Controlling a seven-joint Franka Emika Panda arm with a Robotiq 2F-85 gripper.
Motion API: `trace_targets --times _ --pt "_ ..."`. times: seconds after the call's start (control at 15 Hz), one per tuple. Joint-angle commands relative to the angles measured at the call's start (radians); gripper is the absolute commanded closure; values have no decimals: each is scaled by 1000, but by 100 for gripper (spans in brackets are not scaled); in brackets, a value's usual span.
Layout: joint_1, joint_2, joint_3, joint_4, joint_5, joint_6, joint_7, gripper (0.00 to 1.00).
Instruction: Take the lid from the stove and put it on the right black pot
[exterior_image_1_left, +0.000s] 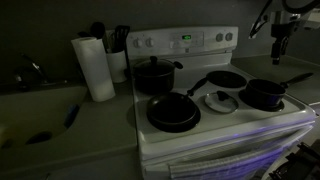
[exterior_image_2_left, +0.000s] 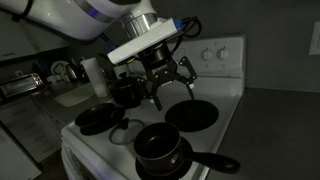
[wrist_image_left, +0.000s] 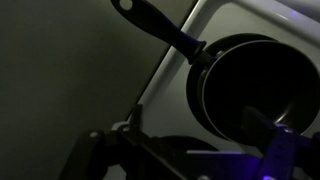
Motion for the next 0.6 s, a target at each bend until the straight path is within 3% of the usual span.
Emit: trace_targets --times 0.0,0.33,0.47,0.53 --pt "3 -5 -6 -16 -42 82 1 0" --pt "11 -12 -19 -36 17 232 -15 0" --pt "15 -20 -26 -64 12 369 -83 0" --pt "5 0 -6 -22 -3 273 -24 0"
